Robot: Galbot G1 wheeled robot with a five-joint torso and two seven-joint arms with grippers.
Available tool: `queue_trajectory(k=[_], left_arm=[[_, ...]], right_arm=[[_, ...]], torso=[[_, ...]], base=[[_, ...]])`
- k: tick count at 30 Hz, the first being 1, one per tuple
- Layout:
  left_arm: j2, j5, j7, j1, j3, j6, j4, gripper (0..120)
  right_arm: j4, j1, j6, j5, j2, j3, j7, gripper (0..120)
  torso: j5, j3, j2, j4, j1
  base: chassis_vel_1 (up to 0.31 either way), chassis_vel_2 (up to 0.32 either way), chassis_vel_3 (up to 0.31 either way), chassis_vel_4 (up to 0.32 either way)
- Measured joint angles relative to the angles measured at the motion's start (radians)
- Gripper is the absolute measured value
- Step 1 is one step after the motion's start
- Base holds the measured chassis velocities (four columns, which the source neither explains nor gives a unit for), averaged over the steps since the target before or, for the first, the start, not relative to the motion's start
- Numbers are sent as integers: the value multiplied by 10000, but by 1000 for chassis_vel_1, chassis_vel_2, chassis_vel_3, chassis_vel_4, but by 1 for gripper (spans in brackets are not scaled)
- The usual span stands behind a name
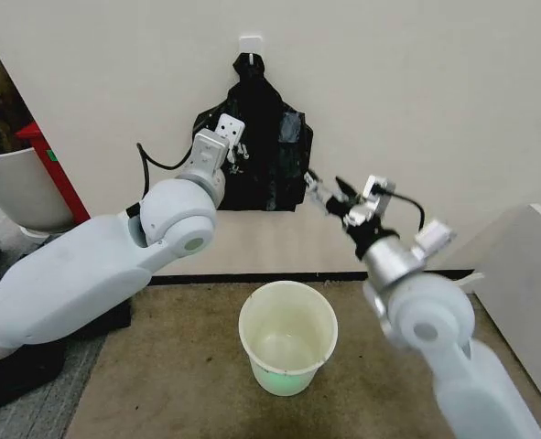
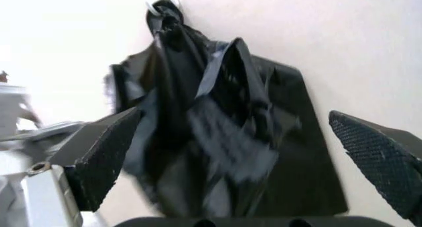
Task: Place the garbage bag over the trash bin.
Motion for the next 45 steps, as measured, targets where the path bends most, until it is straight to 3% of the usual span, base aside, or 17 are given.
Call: queue_trajectory(k=[4,12,19,34,45], left_arm=[[78,-15,50,24,-26,-2,-49,0],[93,-16,127,117,-173,-3,-78,0],[157,-1,186,214,-305,-9,-157,0],[368,81,299,548,-631,-56,-313,0],[372,114,358,546,-639,-72,-312,0]], right_arm=[[-614,1166,-601,-733,329,-927,692,100],[-1365,2164,-1411,-1346,977,-2009,1765,100],[-2158,2618,-1814,-2079,1616,-2293,2416,100],[-2465,2751,-1775,-2236,1733,-2355,2861,55],[-2513,2756,-1695,-2227,1786,-2394,2789,10]], torso=[[-2,0,0,0,0],[-3,0,0,-3,0],[-3,0,0,-1,0],[0,-1,2,-4,0],[0,-1,2,-3,0]], base=[[0,0,0,0],[0,0,0,0],[0,0,0,0],[0,0,0,0],[0,0,0,0]])
